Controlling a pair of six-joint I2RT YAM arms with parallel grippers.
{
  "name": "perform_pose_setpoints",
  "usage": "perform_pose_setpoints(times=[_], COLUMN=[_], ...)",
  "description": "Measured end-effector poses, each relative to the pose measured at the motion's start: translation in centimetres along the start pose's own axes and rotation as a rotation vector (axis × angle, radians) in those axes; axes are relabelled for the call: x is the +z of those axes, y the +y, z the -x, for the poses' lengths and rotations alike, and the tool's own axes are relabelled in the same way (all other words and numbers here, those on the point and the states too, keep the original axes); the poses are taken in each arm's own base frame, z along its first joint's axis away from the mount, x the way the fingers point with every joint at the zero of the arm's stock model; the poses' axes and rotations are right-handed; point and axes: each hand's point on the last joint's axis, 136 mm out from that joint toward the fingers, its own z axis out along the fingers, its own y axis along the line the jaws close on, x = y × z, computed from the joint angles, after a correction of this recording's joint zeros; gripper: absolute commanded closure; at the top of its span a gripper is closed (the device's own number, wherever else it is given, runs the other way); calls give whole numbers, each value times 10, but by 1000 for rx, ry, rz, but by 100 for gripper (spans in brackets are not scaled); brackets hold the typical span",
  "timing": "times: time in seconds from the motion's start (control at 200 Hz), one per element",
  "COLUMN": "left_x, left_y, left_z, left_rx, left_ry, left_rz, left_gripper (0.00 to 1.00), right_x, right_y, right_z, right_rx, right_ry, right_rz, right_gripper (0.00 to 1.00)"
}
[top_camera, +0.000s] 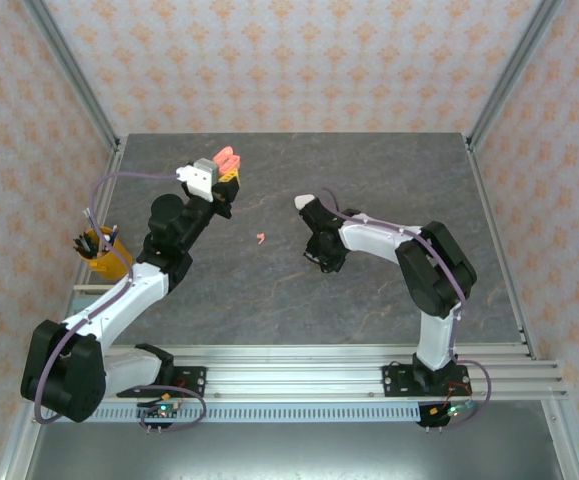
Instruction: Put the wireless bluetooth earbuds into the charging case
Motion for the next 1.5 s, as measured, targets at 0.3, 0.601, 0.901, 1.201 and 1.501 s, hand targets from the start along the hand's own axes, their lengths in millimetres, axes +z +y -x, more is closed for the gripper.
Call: perform_pose_setpoints(times=[0.3, 0.601, 0.901, 1.201, 1.501], left_x=[0, 1, 7, 8, 9], left_y=[0, 1, 15, 37, 38], left_z=[0, 1, -9, 10, 21], left_rx=[0, 1, -14, -36, -46], left_ry=[0, -8, 5, -46, -77], left_rz=[0, 8, 46, 103, 105], left_gripper=[100, 100, 100, 100, 100], right_x=[-4, -31, -49, -21, -17], right_y=[-16, -48, -55, -56, -21], right_z=[5, 22, 31, 17, -3], right_rx=[-47, -166, -355, -552, -763], right_ry=[-39, -133, -243, -248, -317], right_rz=[-72, -281, -550, -839, -992], right_gripper=[89, 95, 96, 95, 67])
